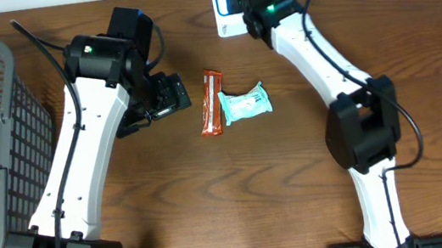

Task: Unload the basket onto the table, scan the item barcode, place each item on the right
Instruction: 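Lift the orange tissue pack up to the scanner with the right gripper, then carry the orange tissue pack right and drop it near the liner pack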

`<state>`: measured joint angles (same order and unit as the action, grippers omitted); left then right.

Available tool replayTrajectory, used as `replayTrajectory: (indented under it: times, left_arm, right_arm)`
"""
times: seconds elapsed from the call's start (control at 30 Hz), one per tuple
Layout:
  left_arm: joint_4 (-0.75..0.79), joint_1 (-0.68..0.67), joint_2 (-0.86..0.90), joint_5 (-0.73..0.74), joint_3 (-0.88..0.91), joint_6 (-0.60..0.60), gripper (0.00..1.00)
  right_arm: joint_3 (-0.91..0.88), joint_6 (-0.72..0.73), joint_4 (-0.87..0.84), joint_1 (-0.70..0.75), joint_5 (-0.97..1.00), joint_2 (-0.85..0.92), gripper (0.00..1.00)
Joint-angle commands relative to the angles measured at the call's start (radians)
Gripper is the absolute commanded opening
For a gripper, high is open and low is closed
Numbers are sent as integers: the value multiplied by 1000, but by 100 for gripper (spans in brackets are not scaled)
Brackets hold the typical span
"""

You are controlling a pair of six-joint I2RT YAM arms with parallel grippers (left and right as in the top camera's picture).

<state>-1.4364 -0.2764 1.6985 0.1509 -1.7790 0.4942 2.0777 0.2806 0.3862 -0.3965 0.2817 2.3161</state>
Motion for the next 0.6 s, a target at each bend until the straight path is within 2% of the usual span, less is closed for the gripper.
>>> replayTrajectory:
  times: [0.0,0.2,0.33,0.47,0.57]
  left_arm:
    - [-6,3,5,-6,-3,-2,98]
    - [-6,3,5,-6,-3,-2,98]
    - [-6,3,5,-6,-3,-2,98]
    - [-6,3,5,-6,-3,-2,98]
    - [-6,3,5,-6,-3,-2,98]
  right_arm:
    - [34,3,-3,7,-4,-19,1]
    - [34,6,23,0,-64,38,1]
    - [34,61,37,7,-61,59,1]
    - [58,121,50,56,-40,18,1]
    - [86,123,123,121,-31,-36,1]
